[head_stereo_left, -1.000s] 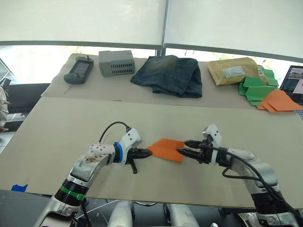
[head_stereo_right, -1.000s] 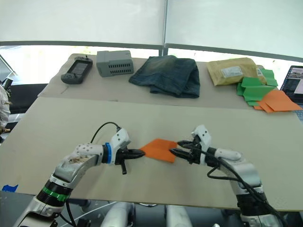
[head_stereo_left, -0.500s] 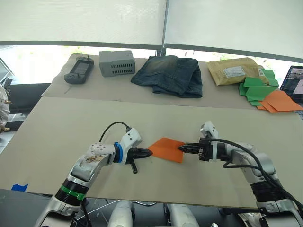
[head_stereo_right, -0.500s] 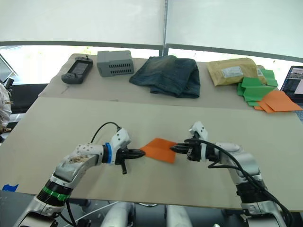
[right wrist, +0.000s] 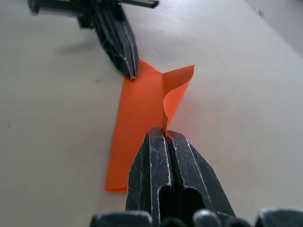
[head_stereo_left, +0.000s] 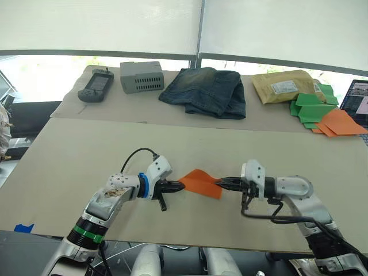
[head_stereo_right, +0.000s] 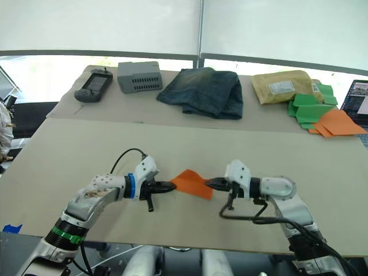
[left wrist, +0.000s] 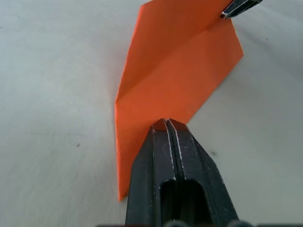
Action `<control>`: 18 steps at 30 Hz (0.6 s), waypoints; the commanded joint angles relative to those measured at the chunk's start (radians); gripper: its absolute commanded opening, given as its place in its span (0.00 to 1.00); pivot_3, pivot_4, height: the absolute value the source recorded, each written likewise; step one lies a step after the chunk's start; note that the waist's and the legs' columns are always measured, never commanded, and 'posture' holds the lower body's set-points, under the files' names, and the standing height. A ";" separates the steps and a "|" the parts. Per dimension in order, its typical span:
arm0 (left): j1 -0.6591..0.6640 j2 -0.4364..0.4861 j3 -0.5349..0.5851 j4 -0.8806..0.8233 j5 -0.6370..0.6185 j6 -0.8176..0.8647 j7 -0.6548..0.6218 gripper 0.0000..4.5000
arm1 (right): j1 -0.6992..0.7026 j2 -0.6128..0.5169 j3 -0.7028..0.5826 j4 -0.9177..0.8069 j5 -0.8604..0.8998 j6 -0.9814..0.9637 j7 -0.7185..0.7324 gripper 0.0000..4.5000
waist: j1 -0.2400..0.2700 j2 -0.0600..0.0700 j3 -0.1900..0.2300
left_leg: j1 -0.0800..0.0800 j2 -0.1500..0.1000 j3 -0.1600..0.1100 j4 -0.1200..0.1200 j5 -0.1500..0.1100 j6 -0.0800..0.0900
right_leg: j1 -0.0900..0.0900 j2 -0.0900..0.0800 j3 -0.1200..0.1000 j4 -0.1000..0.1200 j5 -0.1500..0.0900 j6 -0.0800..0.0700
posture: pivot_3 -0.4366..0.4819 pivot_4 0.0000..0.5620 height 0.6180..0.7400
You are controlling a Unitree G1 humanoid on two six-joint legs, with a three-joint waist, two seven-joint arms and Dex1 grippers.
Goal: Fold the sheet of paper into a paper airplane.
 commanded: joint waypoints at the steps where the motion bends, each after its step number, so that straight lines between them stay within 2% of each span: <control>1: 0.030 0.016 -0.041 0.059 0.029 0.028 0.002 0.00 | -0.015 -0.013 0.025 0.080 -0.135 -0.293 -0.072 0.01 | 0.000 0.000 0.000 | 0.000 0.000 0.000 0.000 0.000 0.000 | 0.000 0.000 0.000 0.000 0.000 0.000 | 0.48 0.27 0.82; 7: 0.032 0.020 -0.028 0.055 0.026 0.032 0.006 0.00 | -0.040 -0.031 0.040 0.218 -0.284 -0.509 -0.212 0.01 | 0.000 0.000 0.000 | 0.000 0.000 0.000 0.000 0.000 0.000 | 0.001 0.000 0.000 0.000 0.000 0.000 | 0.48 0.27 0.82; 11: 0.038 0.026 -0.017 0.045 0.022 0.034 0.007 0.00 | -0.053 -0.042 0.039 0.261 -0.367 -0.571 -0.304 0.01 | -0.002 0.000 0.000 | 0.001 0.000 0.000 0.000 0.000 0.000 | 0.001 0.000 0.001 0.000 0.000 0.000 | 0.48 0.27 0.82; 18: 0.042 0.028 -0.016 0.043 0.022 0.032 0.003 0.00 | -0.018 0.000 0.037 0.196 -0.036 -0.279 -0.179 0.01 | -0.001 0.000 0.000 | 0.005 0.000 0.000 0.000 0.000 0.000 | 0.007 0.000 0.001 0.000 -0.001 -0.001 | 0.48 0.27 0.82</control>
